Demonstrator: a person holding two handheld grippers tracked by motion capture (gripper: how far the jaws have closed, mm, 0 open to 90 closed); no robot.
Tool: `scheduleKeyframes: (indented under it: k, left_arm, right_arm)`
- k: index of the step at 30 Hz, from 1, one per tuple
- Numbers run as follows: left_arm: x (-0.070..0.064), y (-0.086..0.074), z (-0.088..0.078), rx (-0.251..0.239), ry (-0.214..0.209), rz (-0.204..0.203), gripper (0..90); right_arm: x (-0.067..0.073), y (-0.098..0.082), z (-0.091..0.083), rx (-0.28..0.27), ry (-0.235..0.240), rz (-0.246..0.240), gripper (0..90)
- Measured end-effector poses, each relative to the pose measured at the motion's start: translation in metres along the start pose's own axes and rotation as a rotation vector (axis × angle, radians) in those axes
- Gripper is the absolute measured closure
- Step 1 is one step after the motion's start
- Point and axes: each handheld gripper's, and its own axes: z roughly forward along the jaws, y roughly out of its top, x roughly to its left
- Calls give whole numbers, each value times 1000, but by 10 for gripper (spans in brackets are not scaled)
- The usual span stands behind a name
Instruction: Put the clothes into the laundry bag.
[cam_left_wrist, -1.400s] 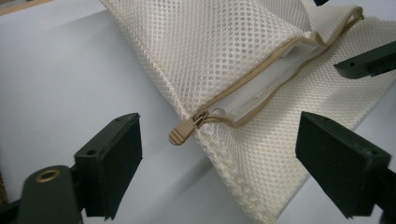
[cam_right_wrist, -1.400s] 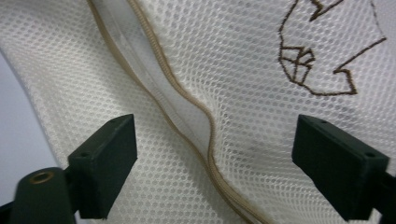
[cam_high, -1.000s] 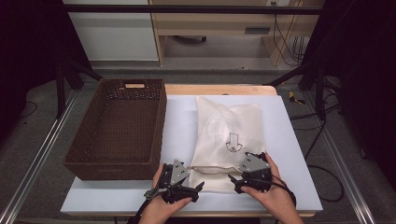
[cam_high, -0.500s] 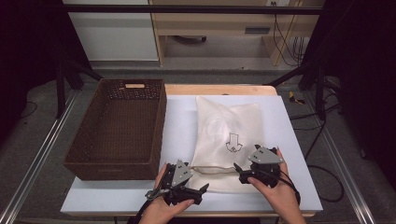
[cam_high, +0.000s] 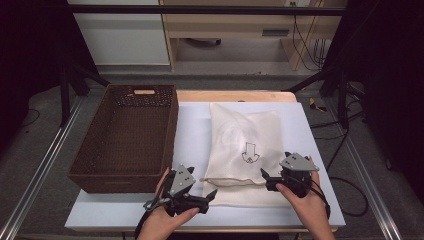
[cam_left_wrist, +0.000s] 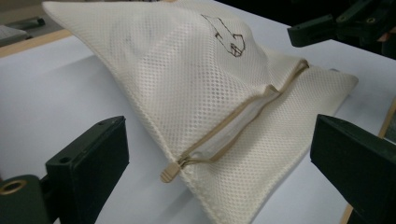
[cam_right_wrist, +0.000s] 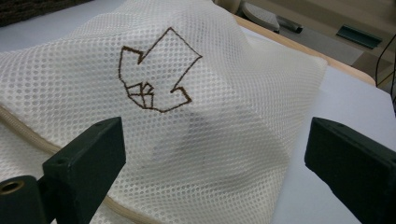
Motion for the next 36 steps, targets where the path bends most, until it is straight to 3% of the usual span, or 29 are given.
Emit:
scheduleKeyframes:
  k: [19,26,30,36]
  left_arm:
    - [47,13,-42,-77,114,-60,49]
    - [67,12,-56,-96,154,-88,41]
    - [78,10,-64,-102,190,-80,38]
    - [96,7,-78,-121,236,-119,39]
  right_arm:
    - [-20,-7,-6,1,-35,49,56]
    - [-29,-12,-9,5,-51,68,56]
    - [-35,-15,-10,8,-60,78,53]
    - [-43,-19,-11,13,-73,95,52]
